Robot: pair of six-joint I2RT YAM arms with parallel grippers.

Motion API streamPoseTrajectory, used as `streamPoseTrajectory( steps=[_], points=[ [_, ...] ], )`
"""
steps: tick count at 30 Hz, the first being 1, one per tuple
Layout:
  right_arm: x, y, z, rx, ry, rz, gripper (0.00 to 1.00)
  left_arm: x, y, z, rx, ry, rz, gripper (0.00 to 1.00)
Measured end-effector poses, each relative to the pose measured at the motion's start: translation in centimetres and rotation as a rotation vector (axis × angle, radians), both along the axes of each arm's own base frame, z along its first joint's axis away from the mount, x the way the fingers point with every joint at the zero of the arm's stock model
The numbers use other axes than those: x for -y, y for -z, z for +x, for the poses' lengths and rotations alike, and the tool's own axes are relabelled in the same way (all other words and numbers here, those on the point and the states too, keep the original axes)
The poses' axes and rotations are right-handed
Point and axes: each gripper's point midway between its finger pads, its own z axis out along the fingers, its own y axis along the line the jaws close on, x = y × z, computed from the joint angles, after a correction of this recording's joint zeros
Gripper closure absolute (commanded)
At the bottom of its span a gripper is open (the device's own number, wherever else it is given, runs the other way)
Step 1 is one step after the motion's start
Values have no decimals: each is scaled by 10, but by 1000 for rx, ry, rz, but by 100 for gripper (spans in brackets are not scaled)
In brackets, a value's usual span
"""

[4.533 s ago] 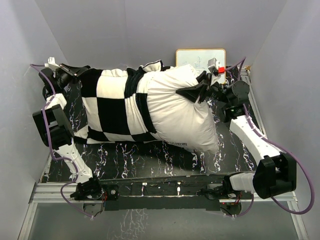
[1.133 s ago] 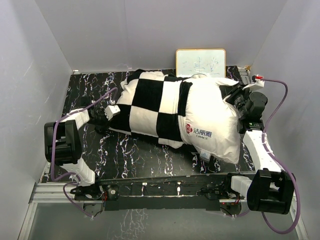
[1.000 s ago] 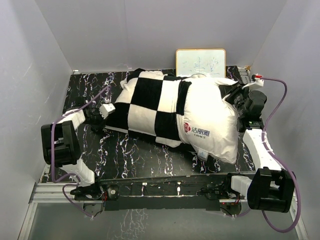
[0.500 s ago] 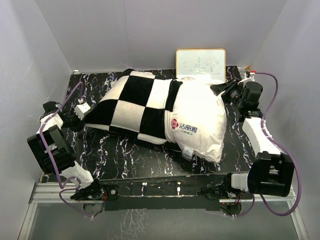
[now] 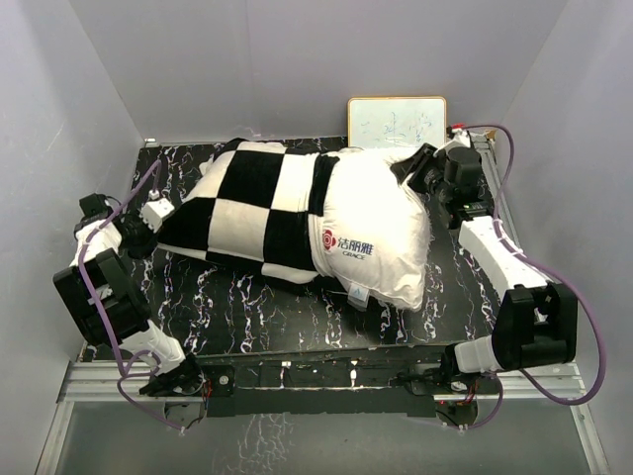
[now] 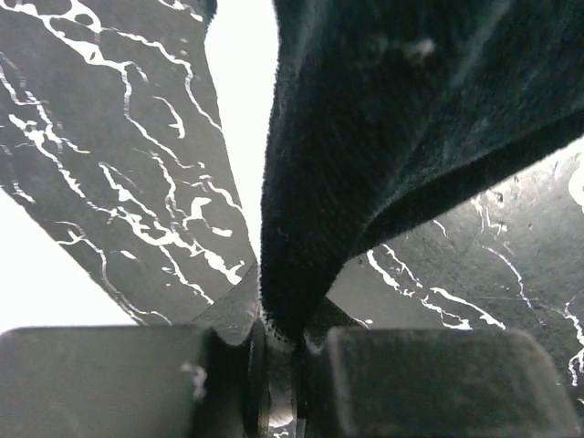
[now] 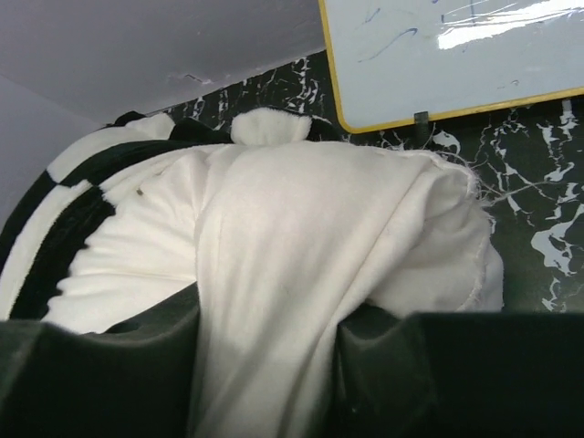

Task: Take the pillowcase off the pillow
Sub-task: Remove the pillow from the pillowcase.

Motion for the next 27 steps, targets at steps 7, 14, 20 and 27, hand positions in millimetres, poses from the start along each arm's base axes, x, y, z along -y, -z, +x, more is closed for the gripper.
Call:
streamPoseTrajectory(
  steps=[7,14,20,27],
  points=[
    [24,-1,0,35,128,-159,2,19,-28,17,-22,-41,-41,100],
    [44,-46,-53,115,200,-175,2,37,-22,1,-114,-50,-85,100],
    [40,-66,-120,127,166,-95,2,46,-22,-13,-145,-39,-95,100],
    [19,-21,-178,1,54,12,2,54,-28,-14,-136,-17,-87,100]
  ],
)
